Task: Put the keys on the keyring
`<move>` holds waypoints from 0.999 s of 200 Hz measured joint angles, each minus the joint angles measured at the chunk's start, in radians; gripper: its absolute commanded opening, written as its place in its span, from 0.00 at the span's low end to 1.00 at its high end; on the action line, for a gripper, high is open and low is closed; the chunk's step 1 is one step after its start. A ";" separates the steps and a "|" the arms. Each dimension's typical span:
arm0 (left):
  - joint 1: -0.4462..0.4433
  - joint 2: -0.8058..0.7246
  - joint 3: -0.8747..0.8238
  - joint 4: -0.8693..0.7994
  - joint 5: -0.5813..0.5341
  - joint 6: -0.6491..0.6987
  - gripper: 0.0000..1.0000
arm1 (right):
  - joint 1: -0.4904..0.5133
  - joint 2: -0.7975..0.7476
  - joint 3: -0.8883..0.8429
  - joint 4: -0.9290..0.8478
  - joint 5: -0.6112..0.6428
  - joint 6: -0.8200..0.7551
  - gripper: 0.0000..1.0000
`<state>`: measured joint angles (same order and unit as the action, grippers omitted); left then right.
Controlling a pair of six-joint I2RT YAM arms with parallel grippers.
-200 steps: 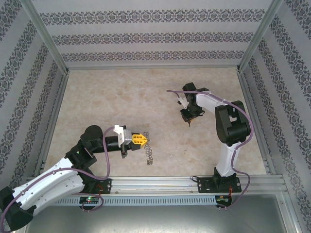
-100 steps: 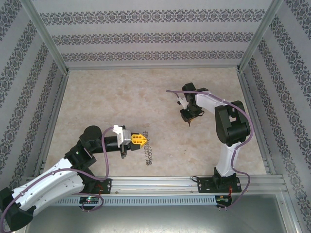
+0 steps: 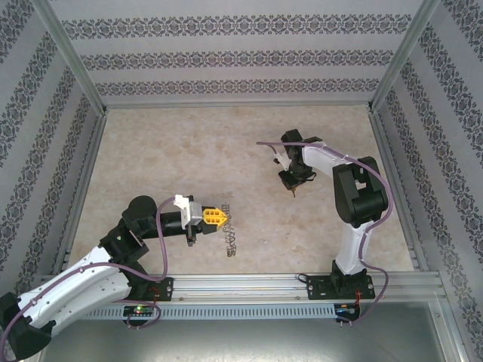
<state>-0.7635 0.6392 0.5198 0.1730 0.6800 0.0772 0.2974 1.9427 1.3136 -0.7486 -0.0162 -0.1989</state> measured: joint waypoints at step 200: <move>0.000 0.064 0.158 -0.135 0.027 0.030 0.00 | 0.232 -0.785 -0.467 0.562 -0.464 -0.092 0.01</move>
<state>-0.7635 0.7033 0.6773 0.0383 0.7067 0.1070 0.5293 1.1572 0.8471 -0.1864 -0.4805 -0.2909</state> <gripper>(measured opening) 0.060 0.045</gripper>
